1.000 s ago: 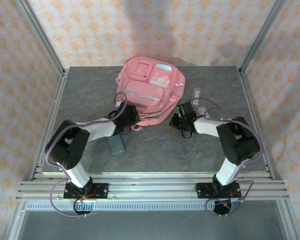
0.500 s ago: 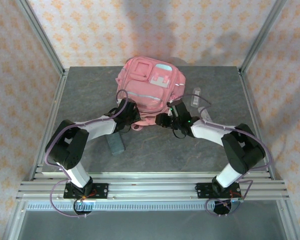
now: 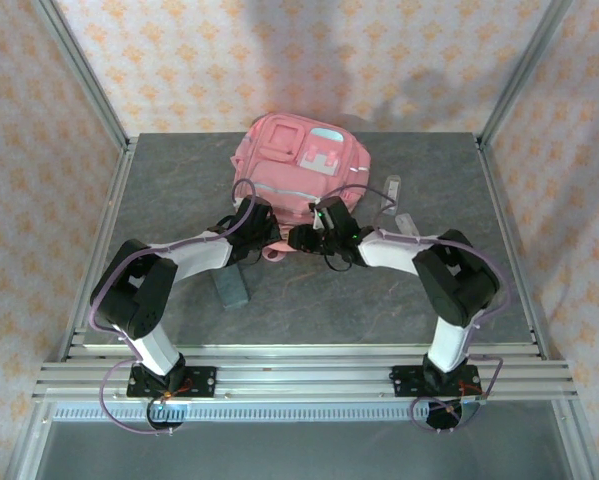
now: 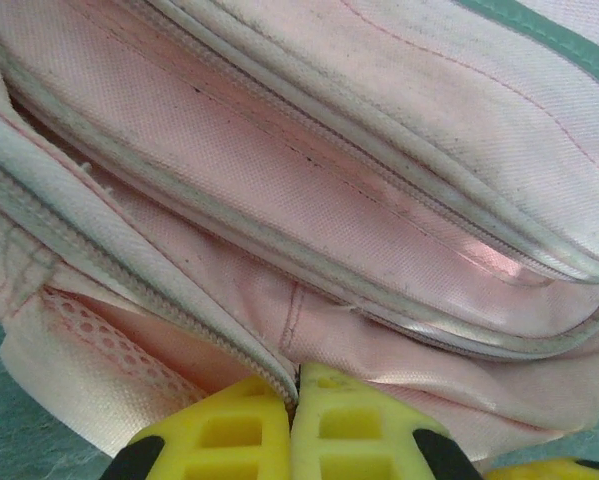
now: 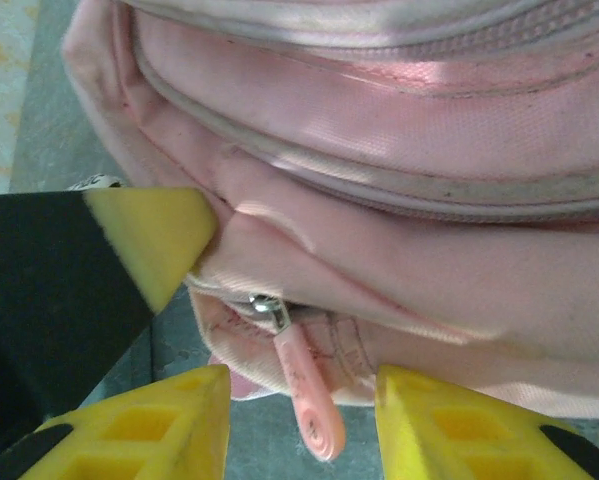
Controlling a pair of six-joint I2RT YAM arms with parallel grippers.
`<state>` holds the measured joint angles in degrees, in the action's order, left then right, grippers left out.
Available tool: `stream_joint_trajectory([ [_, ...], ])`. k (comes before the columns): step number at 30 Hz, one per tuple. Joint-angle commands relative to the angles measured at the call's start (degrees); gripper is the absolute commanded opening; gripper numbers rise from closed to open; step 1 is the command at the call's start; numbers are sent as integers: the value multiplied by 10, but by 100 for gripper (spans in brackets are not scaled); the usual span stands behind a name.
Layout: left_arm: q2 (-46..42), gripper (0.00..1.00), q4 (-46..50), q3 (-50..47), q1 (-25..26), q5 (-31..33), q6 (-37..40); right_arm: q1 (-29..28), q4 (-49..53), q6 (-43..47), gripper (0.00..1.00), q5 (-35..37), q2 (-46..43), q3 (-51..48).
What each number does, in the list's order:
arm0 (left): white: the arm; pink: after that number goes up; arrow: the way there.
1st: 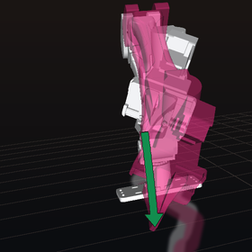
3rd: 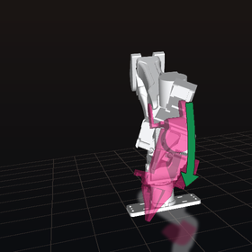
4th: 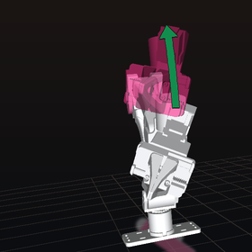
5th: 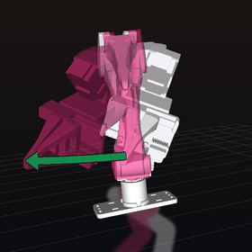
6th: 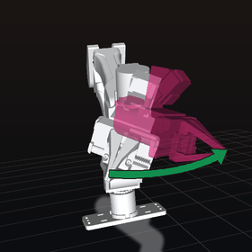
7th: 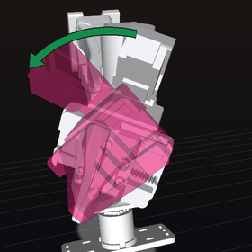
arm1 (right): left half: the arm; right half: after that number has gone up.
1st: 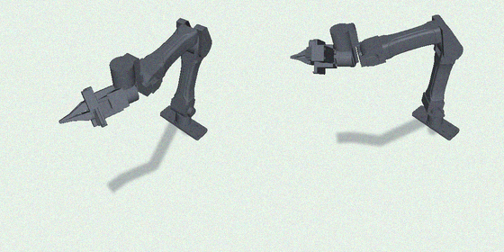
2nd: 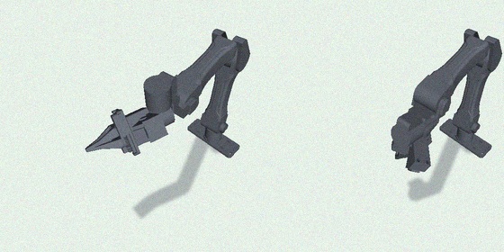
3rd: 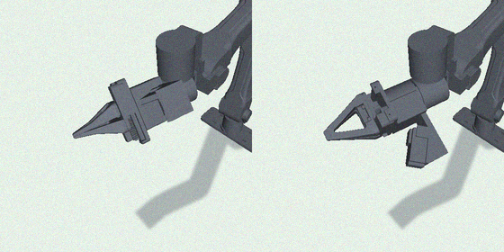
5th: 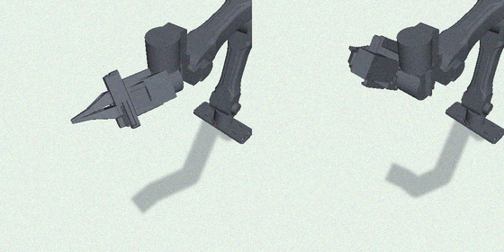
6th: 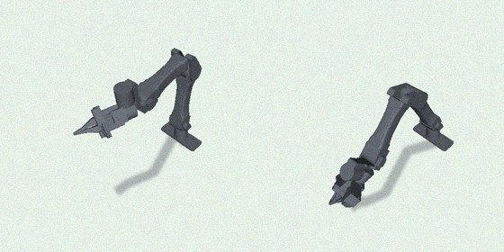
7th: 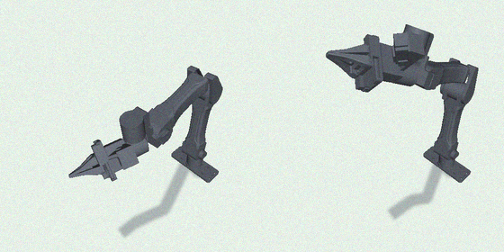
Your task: Pack the student bag
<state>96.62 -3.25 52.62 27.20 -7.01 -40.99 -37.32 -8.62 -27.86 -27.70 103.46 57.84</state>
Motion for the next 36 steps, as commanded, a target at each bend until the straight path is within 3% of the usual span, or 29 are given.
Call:
stream_joint_trajectory([
  [1,-16,0,-29,-4,-1,-9,-2,-4,-8,-6,40,0,14,25],
  [7,-12,0,-36,-8,0,-14,-7,-5,-17,-11,18,-3,22,34],
  [11,-10,0,-40,-8,2,-15,-9,-6,-10,-14,15,2,30,39],
  [14,-7,0,-42,-7,4,-17,-11,-8,9,-15,4,13,44,54],
  [18,-4,0,-45,-8,8,-18,-14,-14,40,-8,6,35,56,77],
  [21,-2,0,-46,-8,10,-19,-15,-15,69,-6,22,55,69,96],
  [23,-2,0,-47,-8,9,-19,-16,-15,87,-6,24,65,80,108],
  [28,-3,0,-46,-9,11,-17,-17,-15,93,-11,0,65,94,114],
  [36,-12,0,-45,-21,9,-12,-14,-30,140,37,0,126,56,111],
])
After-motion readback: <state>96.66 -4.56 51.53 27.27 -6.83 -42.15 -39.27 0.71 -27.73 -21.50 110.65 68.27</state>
